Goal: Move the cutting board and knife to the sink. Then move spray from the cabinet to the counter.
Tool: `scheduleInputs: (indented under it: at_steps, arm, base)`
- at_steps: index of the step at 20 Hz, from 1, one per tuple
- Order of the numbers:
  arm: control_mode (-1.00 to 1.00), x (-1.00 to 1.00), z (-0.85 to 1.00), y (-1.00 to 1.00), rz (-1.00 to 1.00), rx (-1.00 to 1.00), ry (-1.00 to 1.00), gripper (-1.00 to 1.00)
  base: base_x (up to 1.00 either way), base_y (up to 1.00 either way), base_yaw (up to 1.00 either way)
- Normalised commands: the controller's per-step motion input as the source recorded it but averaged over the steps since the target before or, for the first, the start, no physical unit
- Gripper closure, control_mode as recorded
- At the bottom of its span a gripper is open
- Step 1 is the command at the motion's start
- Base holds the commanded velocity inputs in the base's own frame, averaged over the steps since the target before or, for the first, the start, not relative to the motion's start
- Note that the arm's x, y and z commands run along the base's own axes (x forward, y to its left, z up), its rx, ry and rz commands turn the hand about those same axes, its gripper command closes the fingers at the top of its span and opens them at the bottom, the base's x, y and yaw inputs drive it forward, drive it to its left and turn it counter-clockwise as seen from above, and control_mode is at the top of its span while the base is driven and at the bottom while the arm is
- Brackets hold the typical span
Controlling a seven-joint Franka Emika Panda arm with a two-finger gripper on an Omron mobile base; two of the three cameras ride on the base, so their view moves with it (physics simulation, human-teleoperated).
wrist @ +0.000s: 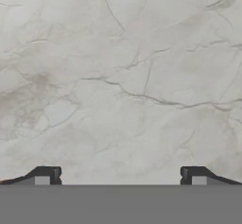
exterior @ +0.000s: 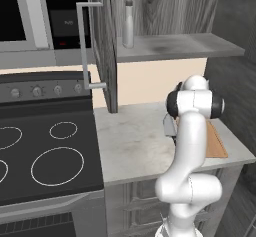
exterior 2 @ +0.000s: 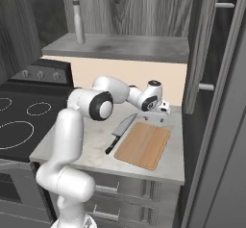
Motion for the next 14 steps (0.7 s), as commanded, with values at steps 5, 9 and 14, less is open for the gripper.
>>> scheduleInputs:
  at_steps: [5, 9, 14]
  arm:
    - [-1.00, 0.07, -0.20, 0.00, 0.00, 0.00, 0.00, -1.00]
    - [-1.00, -0.20, -0.26, 0.00, -0.04, 0.01, 0.00, -1.00]
    - [-1.00, -0.33, -0.33, 0.17, -0.09, 0.01, 0.00, -1.00]
  base:
    - [0.00, 0.00, 0.00]
    - [0.00, 0.00, 0.00]
    - [0.00, 0.00, 0.00]
